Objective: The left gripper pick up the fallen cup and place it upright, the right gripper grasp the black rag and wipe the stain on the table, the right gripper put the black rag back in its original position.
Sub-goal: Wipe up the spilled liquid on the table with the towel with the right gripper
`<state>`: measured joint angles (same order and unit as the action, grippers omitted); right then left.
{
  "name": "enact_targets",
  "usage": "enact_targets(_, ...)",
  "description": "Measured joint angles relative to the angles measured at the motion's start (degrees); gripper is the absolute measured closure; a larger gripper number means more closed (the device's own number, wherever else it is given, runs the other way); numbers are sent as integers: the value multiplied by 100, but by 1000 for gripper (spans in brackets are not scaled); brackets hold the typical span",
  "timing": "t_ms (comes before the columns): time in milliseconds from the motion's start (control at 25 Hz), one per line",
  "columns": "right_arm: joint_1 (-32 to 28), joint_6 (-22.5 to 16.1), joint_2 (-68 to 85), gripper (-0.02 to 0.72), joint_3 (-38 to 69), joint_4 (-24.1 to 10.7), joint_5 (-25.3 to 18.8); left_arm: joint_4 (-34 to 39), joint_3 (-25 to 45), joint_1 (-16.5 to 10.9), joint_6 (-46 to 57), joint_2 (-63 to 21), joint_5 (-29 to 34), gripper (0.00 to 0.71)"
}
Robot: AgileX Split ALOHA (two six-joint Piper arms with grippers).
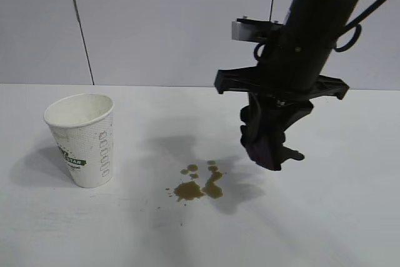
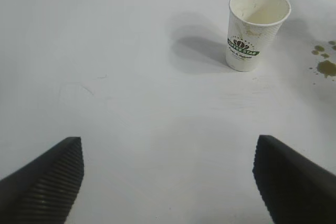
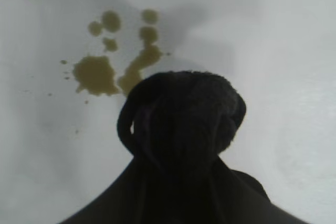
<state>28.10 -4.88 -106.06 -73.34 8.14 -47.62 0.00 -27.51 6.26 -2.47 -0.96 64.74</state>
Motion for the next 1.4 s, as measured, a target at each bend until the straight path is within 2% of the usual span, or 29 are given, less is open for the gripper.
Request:
enact_targets(200, 580, -305, 0, 564, 0, -36, 503, 0, 0, 0, 0, 0, 0, 78)
enact_targets(360, 894, -670, -31, 564, -2, -334, 980, 0, 0, 6, 0, 0, 0, 78)
enact_targets(480, 1039, -866, -297, 564, -13, -462, 1141, 0, 0, 6, 0, 0, 0, 78)
enact_targets(760, 1084, -965, -905, 564, -13, -448, 1360, 0, 0, 6, 0, 0, 0, 78)
enact_targets(1080, 1084, -988, -1007, 564, -13, -220, 1914, 0, 0, 6, 0, 0, 0, 78)
enact_targets(1240, 1084, -988, -1160, 564, -69, 17, 1966, 0, 0, 6, 0, 0, 0, 78)
enact_targets(1400, 1084, -905, -1309, 564, -281, 211, 1821, 0, 0, 6, 0, 0, 0, 78)
